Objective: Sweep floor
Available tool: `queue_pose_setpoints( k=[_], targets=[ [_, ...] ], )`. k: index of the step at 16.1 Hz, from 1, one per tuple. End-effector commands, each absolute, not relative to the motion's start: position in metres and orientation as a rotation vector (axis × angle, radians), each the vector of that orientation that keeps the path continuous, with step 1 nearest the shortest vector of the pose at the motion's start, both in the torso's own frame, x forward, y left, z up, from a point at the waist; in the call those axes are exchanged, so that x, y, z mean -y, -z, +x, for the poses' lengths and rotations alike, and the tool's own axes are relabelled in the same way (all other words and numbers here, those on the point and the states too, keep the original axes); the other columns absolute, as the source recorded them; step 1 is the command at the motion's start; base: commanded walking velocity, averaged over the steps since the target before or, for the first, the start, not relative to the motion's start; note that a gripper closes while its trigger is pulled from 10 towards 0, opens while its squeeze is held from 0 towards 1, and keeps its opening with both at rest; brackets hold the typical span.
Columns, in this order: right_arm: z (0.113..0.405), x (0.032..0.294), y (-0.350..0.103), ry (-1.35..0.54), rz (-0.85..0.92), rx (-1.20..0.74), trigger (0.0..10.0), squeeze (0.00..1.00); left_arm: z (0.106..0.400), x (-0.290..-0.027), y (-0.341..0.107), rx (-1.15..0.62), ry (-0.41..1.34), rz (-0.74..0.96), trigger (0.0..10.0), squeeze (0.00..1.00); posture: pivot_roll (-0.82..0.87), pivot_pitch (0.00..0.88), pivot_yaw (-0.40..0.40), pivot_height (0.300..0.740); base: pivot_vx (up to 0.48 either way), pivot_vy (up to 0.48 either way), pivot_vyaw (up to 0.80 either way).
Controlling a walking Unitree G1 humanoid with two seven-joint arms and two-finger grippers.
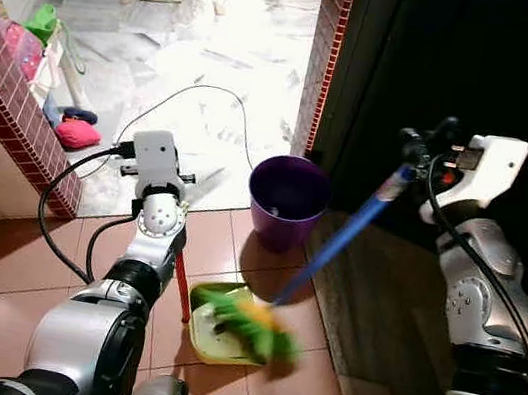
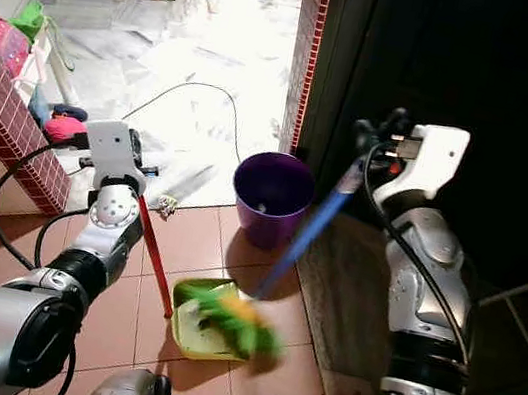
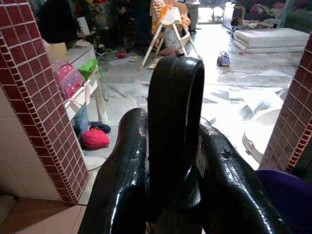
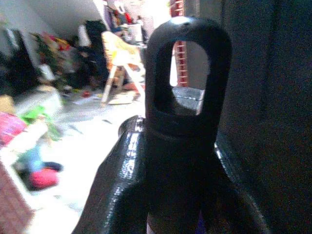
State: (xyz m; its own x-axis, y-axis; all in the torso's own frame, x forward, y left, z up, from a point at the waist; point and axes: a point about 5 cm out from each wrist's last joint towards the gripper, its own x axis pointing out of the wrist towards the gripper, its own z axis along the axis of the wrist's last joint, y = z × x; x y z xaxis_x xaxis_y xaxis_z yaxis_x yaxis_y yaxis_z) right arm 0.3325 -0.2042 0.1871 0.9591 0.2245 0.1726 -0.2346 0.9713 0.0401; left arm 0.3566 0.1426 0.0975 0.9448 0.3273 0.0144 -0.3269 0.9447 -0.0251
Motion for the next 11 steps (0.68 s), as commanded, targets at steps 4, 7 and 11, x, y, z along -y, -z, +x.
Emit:
queue_pose_setpoints(
  k=[4, 7, 11],
  targets=[
    [0.334, 0.209, -0.195, -0.198, 0.038, 0.239, 10.0, 0.00, 0.363, -0.147, -0.110, 0.057, -0.339, -0.017, 10.0, 0.00, -0.25, 0.000, 0.053, 0.740, 0.000, 0.000, 0.00],
    [0.337, 0.213, -0.197, -0.172, 0.024, 0.258, 10.0, 0.00, 0.364, -0.148, -0.110, 0.056, -0.344, -0.019, 10.0, 0.00, -0.26, 0.000, 0.049, 0.740, 0.000, 0.000, 0.00],
    [0.340, 0.215, -0.195, -0.121, 0.039, 0.254, 10.0, 0.00, 0.363, -0.147, -0.108, 0.045, -0.342, -0.017, 10.0, 0.00, -0.26, 0.000, 0.047, 0.740, 0.000, 0.000, 0.00]
  ],
)
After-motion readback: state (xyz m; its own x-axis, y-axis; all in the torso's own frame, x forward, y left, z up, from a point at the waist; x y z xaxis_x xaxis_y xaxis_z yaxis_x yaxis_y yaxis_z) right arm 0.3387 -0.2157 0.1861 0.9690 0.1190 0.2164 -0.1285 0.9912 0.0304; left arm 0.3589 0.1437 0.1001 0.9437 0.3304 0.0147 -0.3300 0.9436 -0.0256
